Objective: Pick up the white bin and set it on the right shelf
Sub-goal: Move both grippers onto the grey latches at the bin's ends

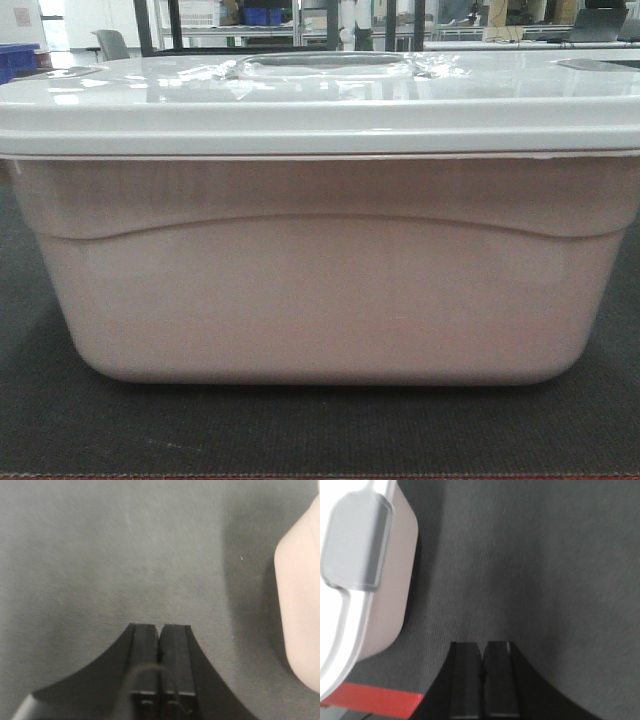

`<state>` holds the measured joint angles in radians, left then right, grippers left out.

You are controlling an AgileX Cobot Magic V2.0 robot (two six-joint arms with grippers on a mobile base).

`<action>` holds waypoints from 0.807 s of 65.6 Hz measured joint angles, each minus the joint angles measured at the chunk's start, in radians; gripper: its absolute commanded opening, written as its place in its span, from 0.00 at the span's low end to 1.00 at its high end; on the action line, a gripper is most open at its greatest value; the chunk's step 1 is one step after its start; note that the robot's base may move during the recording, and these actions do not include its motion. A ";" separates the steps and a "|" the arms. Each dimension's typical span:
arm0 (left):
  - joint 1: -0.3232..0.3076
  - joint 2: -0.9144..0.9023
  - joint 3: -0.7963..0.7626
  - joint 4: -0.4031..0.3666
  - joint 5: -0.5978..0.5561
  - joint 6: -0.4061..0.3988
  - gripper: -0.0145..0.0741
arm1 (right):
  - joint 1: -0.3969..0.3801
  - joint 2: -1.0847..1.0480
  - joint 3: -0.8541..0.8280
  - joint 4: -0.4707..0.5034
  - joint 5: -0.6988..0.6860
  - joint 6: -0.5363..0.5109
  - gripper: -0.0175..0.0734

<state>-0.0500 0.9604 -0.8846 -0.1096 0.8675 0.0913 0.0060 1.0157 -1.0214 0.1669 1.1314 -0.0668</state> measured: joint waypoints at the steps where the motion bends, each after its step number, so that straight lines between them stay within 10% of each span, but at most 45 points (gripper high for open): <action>1: 0.000 0.009 -0.001 -0.006 0.000 0.000 0.03 | 0.000 0.006 0.000 0.002 0.004 0.000 0.24; 53: 0.000 0.371 -0.211 -0.065 0.170 0.002 0.04 | -0.046 0.251 -0.084 0.022 0.001 0.100 0.29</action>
<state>-0.0500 1.3313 -1.0958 -0.1741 1.0379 0.0935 -0.0399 1.2668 -1.1054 0.1893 1.1324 0.0337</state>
